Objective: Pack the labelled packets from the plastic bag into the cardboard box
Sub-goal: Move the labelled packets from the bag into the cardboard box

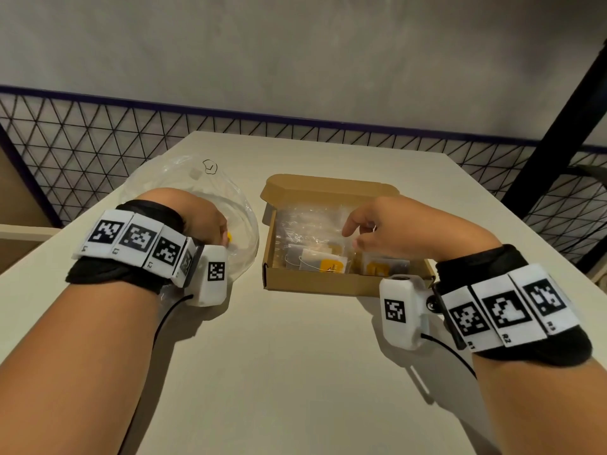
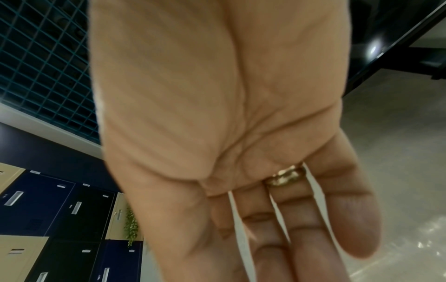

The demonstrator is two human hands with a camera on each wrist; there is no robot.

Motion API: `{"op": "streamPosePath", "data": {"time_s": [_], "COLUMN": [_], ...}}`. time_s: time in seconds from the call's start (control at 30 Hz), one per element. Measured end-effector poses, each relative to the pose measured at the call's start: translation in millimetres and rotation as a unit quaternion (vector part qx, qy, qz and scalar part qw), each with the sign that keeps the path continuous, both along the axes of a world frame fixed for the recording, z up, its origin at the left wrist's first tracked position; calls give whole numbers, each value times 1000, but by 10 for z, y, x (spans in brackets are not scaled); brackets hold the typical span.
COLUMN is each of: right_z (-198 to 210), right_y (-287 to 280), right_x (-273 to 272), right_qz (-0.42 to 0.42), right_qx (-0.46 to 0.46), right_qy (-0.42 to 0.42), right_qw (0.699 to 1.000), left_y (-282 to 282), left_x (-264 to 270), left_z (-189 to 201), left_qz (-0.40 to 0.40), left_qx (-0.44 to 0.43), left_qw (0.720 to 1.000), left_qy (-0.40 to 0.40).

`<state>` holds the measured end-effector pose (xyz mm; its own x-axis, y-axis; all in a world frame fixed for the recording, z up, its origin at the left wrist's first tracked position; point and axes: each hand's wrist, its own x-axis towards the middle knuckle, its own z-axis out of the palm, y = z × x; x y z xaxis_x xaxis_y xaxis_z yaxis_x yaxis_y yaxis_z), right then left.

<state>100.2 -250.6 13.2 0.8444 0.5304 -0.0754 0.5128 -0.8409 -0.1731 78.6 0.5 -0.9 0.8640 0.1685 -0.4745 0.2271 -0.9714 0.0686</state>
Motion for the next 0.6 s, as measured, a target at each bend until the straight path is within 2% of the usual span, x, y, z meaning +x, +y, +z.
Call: {"op": "streamPosePath", "data": {"time_s": [0.1,0.23,0.4,0.6], "right_z": [15,43,76,121], "right_y": [-4,-19,-21,-5], "right_x": [-8,-19,-29,-97], "right_qz": [2,5,16,18], "right_qx": [6,22,42,87], "right_qy": [-1,-1,-3,6], "right_qw": [1000,1000,999,996], "left_y": [-14,-33,-109,-242], "left_x": [19,-3,-124,-202], "left_z": [-13,80,277,424], "left_qz": [26,44,14,-11], "left_qx": [5,-57,-111,-251], "left_qw": [999,988,961,914], "left_qy": [-43,-138,-252,-318]}}
